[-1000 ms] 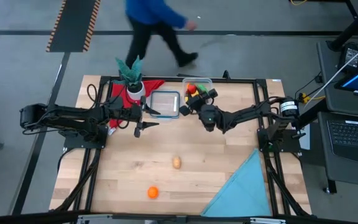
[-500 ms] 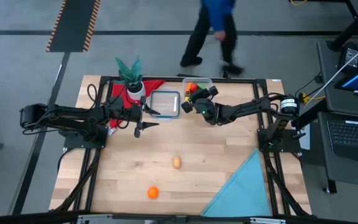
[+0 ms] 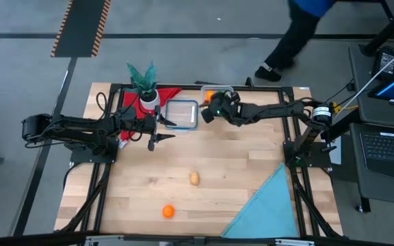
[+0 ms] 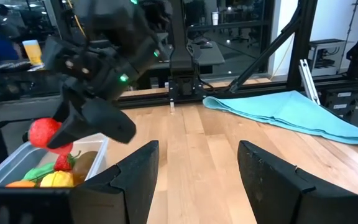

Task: Pick and placing Produce into tupperware
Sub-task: Put the strawberry into the transparent bin

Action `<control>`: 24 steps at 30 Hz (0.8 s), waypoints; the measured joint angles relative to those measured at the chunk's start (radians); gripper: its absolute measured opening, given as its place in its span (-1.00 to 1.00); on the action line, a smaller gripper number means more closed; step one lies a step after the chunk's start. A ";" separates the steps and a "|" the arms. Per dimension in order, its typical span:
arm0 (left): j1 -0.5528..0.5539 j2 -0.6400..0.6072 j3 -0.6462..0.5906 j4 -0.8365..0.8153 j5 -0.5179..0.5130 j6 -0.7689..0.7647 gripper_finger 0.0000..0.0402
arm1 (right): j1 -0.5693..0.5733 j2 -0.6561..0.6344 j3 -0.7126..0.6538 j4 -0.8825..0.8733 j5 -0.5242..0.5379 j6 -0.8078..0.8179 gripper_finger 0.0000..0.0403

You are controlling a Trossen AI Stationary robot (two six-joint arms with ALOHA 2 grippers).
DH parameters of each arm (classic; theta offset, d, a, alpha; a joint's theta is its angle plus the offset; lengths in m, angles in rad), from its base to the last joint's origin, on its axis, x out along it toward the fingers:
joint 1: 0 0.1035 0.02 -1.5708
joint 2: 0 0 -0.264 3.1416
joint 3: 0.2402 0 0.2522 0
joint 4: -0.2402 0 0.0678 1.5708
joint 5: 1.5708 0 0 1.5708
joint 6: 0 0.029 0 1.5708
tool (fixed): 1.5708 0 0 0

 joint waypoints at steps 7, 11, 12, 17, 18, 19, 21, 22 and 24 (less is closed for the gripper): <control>0.003 0.000 0.000 -0.003 -0.002 0.000 0.05 | -0.069 0.000 0.077 -0.078 -0.265 0.009 -0.15; 0.003 0.000 0.000 -0.003 -0.002 0.000 0.05 | -0.102 0.000 0.102 -0.162 -0.323 0.035 -0.15; 0.003 0.000 0.000 -0.003 -0.002 0.000 0.05 | -0.108 0.000 0.105 -0.173 -0.323 0.036 -0.15; 0.003 0.000 0.000 -0.003 -0.002 0.000 0.05 | -0.126 0.000 0.104 -0.210 -0.323 0.036 -0.15; 0.003 0.000 0.000 -0.003 -0.002 0.000 0.05 | -0.125 0.000 0.104 -0.212 -0.323 0.035 -0.15; 0.003 0.000 0.000 -0.003 -0.002 0.000 0.05 | -0.125 0.000 0.104 -0.214 -0.323 0.035 -0.15; 0.003 0.000 0.000 -0.003 -0.003 0.000 0.05 | -0.125 0.000 0.104 -0.214 -0.323 0.034 -0.15; 0.003 0.000 0.000 -0.003 -0.002 0.000 0.05 | -0.125 0.000 0.104 -0.215 -0.323 0.034 -0.15; 0.003 0.001 0.000 -0.003 -0.003 0.000 0.05 | -0.125 0.000 0.099 -0.216 -0.323 0.034 -0.15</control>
